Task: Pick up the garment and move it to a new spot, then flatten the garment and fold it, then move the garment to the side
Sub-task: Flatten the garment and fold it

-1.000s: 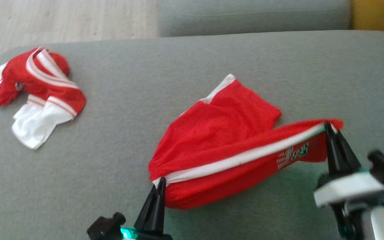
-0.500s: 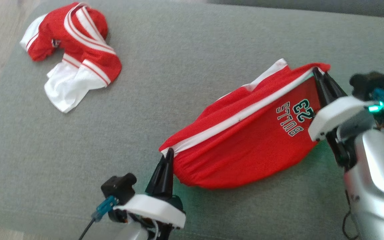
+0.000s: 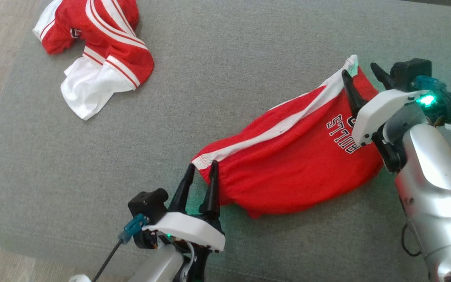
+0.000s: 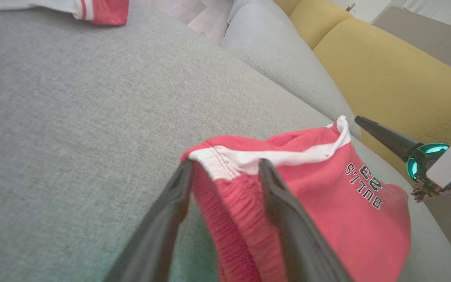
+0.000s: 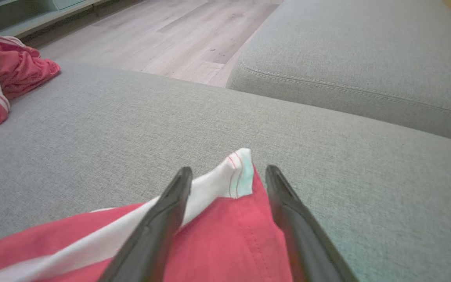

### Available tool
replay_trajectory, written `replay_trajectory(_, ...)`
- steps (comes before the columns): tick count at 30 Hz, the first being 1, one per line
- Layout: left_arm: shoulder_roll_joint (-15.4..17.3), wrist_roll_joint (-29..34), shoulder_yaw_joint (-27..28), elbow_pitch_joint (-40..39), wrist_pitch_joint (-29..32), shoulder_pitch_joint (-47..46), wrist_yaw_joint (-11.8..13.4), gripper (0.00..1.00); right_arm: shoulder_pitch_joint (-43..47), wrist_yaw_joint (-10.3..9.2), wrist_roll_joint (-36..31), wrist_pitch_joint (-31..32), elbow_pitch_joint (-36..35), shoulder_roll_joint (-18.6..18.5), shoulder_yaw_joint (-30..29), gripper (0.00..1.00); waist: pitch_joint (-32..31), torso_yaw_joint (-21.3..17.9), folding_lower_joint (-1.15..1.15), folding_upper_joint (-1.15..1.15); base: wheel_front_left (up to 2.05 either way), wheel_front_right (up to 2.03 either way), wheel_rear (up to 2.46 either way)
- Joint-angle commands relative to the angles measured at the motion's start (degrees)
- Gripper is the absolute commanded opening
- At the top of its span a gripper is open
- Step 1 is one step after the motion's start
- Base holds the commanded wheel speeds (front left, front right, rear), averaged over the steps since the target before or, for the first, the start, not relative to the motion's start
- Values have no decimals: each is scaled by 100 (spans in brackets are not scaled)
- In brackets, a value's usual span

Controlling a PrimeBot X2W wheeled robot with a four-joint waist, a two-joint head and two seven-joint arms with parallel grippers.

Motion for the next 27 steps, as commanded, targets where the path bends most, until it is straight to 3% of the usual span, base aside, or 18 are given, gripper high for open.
replay_trajectory(1, -9, 31, 143, -95, -82, -148, 48, 100, -210, 21, 100, -140, -84, 22, 120, 100, -25, -19, -1, 0, 0, 0, 0)
replay_trajectory(8, 80, 339, 304, -170, -115, 32, 150, 100, -298, 21, 383, -516, 329, -11, 367, 100, -267, -124, -1, 0, 0, 0, 0)
replay_trajectory(14, 453, 882, 673, -668, -120, 313, 300, 100, -185, 21, 686, -566, 561, -255, 498, 100, -552, -145, -1, 0, 0, 0, 0)
replay_trajectory(19, 741, 1179, 1080, -1080, -120, 550, 466, 100, -57, 21, 939, -308, 808, -495, 600, 100, -735, -92, -1, 0, 0, 0, 0)
replay_trajectory(27, 926, 1340, 1597, -1597, -121, 812, 628, 100, 95, 21, 1259, 491, 1191, -782, 846, 100, -681, 137, -1, 0, 0, 0, 0)
